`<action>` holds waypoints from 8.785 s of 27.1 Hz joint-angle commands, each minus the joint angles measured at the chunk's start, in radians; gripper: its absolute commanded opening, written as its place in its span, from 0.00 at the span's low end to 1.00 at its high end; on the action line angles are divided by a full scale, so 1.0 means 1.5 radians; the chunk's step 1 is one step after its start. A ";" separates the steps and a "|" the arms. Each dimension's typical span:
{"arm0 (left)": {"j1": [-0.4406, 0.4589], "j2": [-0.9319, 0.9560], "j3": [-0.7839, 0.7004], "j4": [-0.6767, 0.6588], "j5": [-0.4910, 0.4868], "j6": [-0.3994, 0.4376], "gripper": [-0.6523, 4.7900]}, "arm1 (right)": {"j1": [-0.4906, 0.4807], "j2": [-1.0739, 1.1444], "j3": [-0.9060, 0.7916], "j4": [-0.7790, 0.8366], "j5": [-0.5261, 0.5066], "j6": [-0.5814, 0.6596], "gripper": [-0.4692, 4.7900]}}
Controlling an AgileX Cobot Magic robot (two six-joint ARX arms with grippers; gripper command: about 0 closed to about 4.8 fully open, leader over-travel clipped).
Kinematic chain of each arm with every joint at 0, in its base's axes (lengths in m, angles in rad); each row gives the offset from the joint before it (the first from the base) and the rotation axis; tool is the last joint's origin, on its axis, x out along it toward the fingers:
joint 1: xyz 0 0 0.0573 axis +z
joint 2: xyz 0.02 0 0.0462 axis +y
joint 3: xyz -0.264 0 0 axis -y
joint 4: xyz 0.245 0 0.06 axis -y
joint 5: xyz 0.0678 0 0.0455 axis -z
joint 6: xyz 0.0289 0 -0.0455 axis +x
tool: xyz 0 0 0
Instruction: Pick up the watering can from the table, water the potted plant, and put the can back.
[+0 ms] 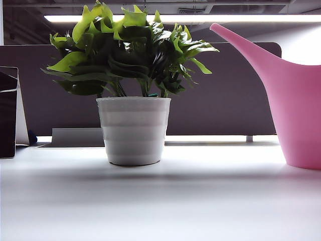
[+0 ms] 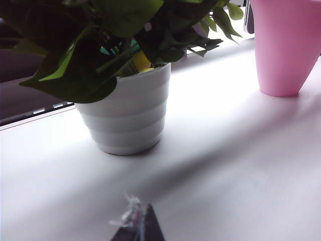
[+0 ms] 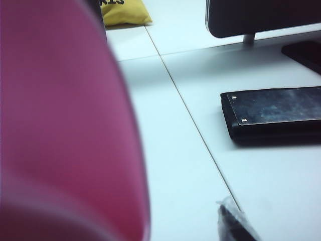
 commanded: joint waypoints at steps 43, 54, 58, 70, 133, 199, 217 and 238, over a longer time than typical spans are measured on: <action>0.000 0.001 0.001 0.005 0.000 0.000 0.11 | -0.014 -0.344 0.199 -0.338 -0.001 -0.172 0.08; 0.129 0.001 0.001 0.005 -0.002 0.000 0.11 | 0.045 -0.324 0.317 -0.382 0.020 -0.295 0.08; 0.170 0.001 0.001 0.005 -0.002 0.000 0.11 | 0.048 -0.300 0.357 -0.382 0.020 -0.318 0.08; 0.174 0.001 0.001 0.005 -0.002 0.000 0.11 | 0.111 -0.240 0.415 -0.384 0.076 -0.406 0.08; 0.174 0.001 0.001 0.005 -0.002 0.000 0.11 | 0.128 -0.200 0.471 -0.311 0.069 -0.546 0.08; 0.173 0.001 0.001 0.005 -0.002 0.000 0.11 | 0.148 -0.203 0.504 -0.427 0.146 -0.487 0.08; 0.099 0.001 0.001 0.005 -0.002 0.000 0.11 | 0.057 -0.262 0.385 -0.495 0.006 -0.217 0.08; 0.055 0.001 0.001 0.004 -0.002 0.000 0.11 | 0.031 -0.066 0.135 -0.067 -0.053 -0.024 0.08</action>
